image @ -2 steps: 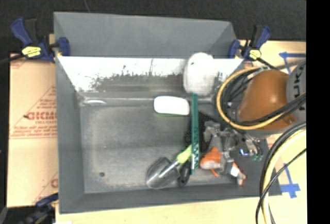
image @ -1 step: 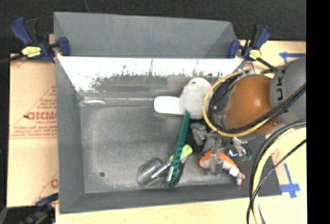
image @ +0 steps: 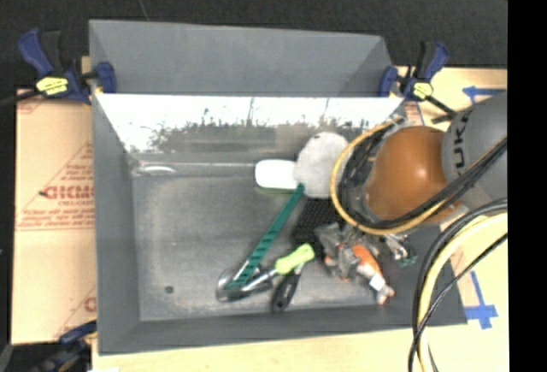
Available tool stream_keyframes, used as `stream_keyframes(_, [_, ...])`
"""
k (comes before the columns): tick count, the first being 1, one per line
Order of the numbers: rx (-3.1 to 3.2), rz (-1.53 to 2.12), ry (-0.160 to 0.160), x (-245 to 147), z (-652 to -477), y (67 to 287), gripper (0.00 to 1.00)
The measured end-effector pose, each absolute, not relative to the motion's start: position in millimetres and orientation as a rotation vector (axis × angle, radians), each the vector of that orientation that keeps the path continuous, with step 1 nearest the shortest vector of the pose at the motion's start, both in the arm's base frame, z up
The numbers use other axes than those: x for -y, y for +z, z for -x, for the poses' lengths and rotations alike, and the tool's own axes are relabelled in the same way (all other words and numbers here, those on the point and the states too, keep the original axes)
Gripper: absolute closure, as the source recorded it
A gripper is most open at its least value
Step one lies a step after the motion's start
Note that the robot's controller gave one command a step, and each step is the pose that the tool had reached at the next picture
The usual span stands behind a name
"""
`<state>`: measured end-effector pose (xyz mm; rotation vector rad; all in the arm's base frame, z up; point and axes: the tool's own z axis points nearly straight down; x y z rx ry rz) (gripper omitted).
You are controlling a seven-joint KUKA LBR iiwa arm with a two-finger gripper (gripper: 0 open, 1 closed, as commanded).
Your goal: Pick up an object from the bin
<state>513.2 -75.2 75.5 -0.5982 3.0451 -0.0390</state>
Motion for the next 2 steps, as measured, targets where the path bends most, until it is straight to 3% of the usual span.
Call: stream_keyframes(2, [-3.047,0.599,-0.039,75.7,-512.8,79.1,1.00])
